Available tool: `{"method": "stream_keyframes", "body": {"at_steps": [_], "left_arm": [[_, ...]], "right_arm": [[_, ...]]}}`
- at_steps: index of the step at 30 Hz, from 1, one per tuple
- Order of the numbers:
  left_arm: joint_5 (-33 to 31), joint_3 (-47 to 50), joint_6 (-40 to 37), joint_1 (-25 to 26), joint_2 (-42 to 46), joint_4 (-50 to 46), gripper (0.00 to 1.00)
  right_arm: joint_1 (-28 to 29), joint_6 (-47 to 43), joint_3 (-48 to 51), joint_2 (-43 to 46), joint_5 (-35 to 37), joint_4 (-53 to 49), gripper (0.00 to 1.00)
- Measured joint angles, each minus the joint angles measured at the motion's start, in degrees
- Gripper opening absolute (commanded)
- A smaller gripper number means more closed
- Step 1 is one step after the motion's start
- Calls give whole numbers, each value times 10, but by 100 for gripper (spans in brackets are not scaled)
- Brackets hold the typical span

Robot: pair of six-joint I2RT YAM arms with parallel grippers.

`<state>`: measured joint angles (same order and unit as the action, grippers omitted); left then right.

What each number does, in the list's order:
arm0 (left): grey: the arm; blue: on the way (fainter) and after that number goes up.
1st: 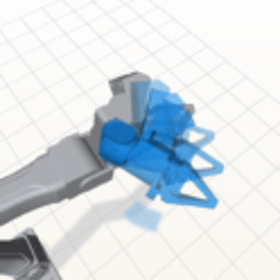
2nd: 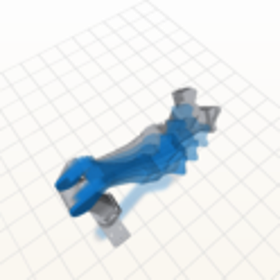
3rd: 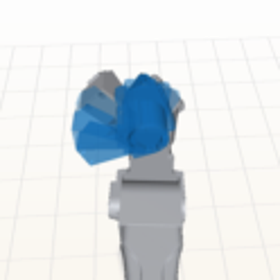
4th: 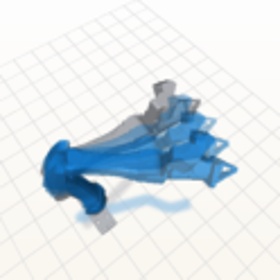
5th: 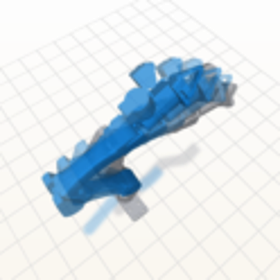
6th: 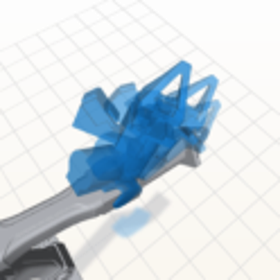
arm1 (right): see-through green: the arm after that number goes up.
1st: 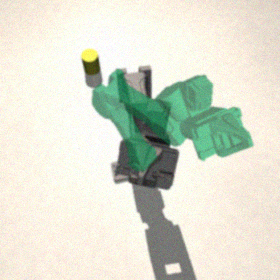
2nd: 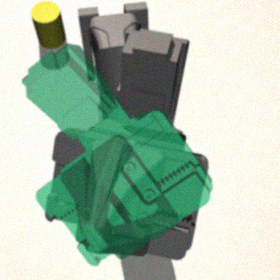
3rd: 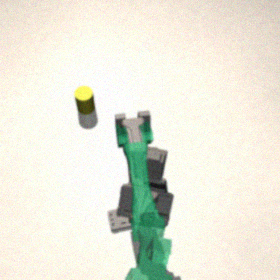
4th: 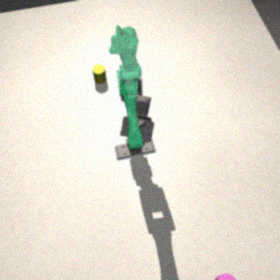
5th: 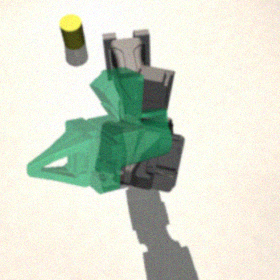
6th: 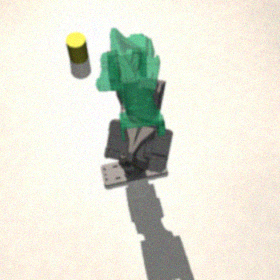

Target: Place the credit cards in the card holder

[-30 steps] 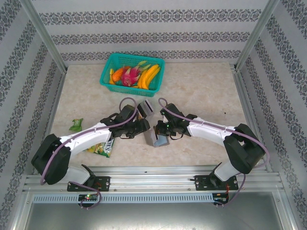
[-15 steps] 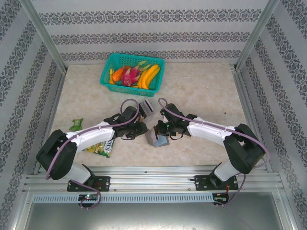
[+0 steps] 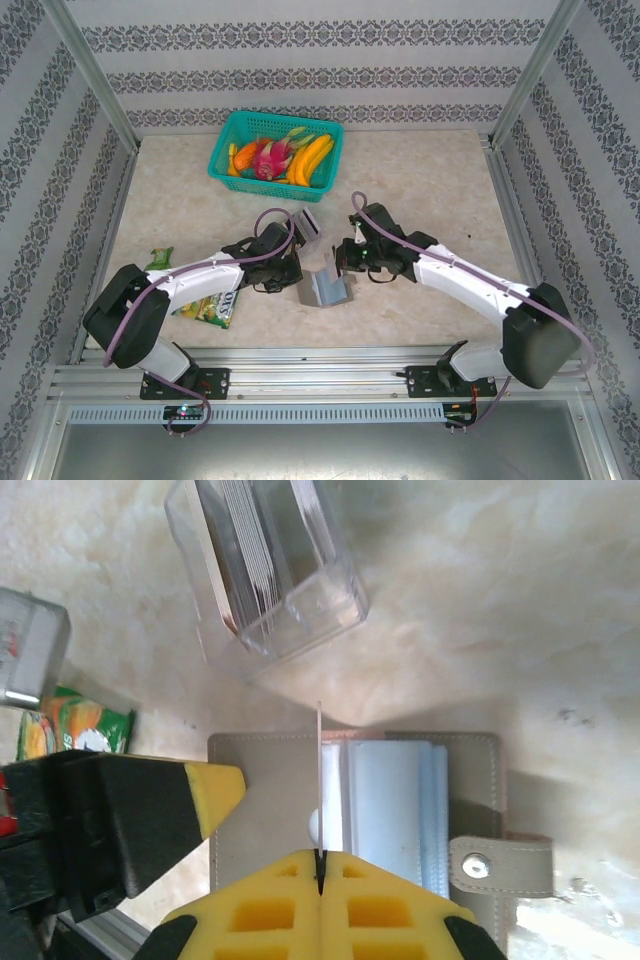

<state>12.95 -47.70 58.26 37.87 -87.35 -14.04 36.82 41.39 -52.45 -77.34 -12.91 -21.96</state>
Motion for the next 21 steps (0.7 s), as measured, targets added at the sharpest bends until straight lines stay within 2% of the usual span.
{"method": "stream_keyframes", "body": {"at_steps": [10,21], "left_arm": [[3,-9,-8,0,-1,0,0],[3,-9,-9,0,-2,0,0]], "right_arm": [[-7,-24,-1,12,35,-54,0],[-7,-24,14,-12,41,-55,0]]}}
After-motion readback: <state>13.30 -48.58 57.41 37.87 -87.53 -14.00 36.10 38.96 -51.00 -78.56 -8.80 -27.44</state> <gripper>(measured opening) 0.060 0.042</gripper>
